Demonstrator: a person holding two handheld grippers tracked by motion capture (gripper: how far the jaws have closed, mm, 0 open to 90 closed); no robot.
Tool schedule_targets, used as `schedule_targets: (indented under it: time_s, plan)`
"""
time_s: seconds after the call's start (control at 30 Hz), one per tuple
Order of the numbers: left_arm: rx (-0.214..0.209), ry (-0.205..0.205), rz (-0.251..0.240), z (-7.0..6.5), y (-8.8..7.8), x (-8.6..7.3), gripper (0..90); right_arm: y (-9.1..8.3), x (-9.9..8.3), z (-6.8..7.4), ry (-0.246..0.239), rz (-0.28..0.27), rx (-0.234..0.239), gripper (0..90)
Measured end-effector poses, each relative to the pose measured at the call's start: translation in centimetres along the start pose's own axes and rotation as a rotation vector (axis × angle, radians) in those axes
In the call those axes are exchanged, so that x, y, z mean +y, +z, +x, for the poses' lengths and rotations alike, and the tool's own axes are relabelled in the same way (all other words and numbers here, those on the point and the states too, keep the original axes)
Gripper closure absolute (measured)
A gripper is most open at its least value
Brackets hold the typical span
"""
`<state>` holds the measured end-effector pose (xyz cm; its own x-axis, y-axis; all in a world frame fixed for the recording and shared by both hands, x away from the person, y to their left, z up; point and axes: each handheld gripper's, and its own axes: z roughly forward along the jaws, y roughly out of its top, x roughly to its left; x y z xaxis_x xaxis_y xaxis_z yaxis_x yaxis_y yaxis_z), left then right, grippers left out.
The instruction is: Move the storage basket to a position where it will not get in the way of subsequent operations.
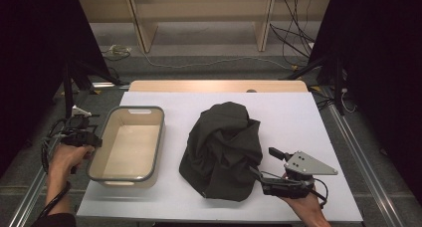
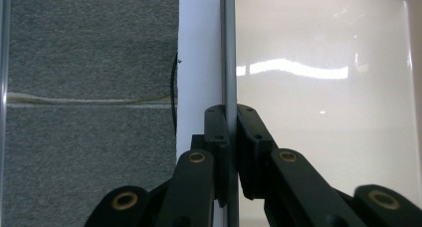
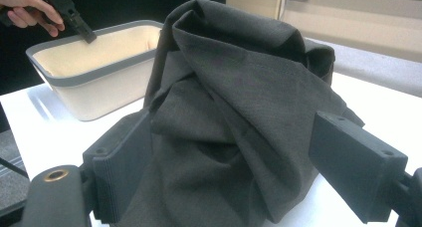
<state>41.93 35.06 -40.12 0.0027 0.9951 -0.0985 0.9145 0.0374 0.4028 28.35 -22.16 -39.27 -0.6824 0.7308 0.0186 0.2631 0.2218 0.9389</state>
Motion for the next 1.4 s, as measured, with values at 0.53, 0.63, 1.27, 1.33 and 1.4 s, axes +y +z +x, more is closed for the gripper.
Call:
schedule_targets:
  time_s: [0.53, 0.63, 1.27, 1.33, 1.4]
  plan:
    - [0.074, 0.044, -0.068, -1.1, -1.5, 0.6, 35.0, -0.1, 0.0, 0.0, -0.001, -0.005, 0.001, 18.1]
    - [0.039, 0.038, -0.096, -1.5, -2.1, 0.8, 24.9, -0.1, 0.0, 0.0, 0.000, -0.005, 0.001, 18.1]
    - [-0.066, 0.079, -0.204, -4.9, -3.6, 1.5, 4.0, -0.1, 0.0, -0.1, 0.008, -0.006, -0.003, 18.1]
    - [-0.087, 0.098, -0.211, -5.7, -3.5, 1.6, 4.0, -0.1, 0.0, -0.1, 0.009, -0.007, -0.002, 18.1]
    - [-0.095, 0.126, -0.237, -6.5, -3.4, 1.6, 4.1, -0.1, 0.0, -0.1, 0.011, -0.005, -0.003, 18.1]
